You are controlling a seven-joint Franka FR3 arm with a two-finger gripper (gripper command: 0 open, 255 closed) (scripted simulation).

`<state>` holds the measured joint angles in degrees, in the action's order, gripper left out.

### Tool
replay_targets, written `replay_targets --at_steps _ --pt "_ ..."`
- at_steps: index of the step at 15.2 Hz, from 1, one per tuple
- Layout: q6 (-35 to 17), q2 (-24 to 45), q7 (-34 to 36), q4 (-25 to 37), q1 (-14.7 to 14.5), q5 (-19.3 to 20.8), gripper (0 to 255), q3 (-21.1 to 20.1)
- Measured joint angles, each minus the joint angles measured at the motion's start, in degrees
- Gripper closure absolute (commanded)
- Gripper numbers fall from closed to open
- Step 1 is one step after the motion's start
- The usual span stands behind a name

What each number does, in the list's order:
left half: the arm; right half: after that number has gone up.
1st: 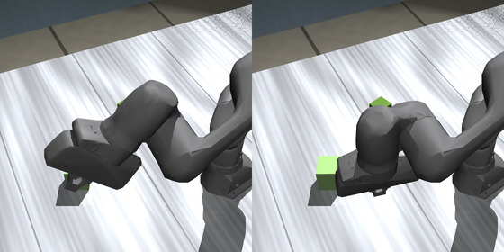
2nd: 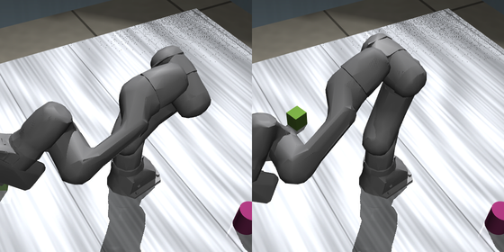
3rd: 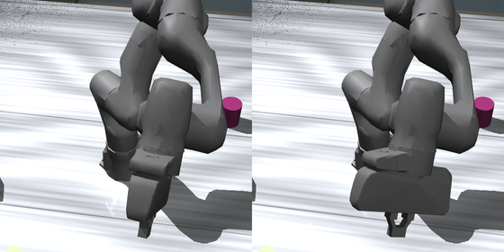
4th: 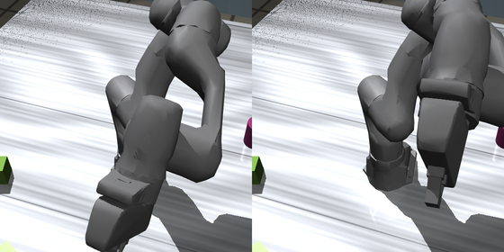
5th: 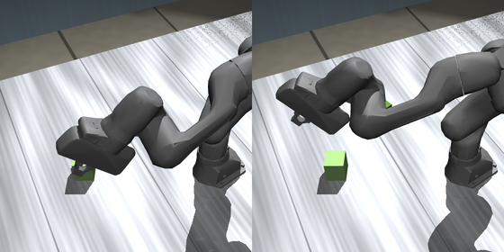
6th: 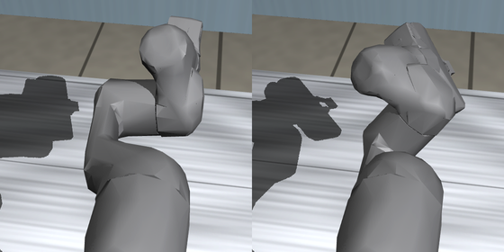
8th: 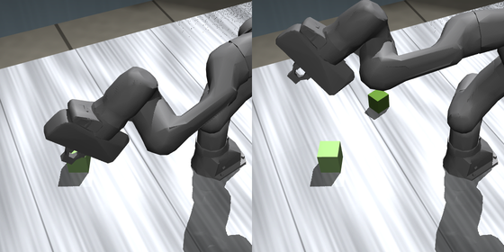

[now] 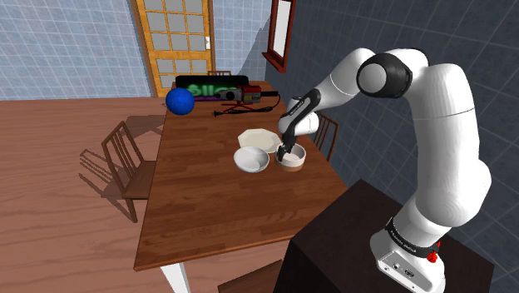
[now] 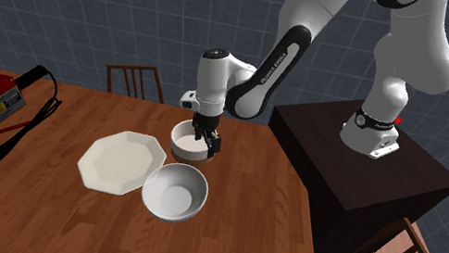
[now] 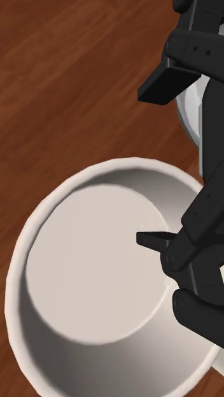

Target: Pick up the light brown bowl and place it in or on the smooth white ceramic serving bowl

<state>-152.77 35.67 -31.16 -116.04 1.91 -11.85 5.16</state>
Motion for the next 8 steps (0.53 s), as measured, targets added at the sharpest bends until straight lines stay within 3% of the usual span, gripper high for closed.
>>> replay_targets --at_steps 8 --pt "-1.73 2.58 -0.29 0.88 0.28 -0.43 0 -0.51"
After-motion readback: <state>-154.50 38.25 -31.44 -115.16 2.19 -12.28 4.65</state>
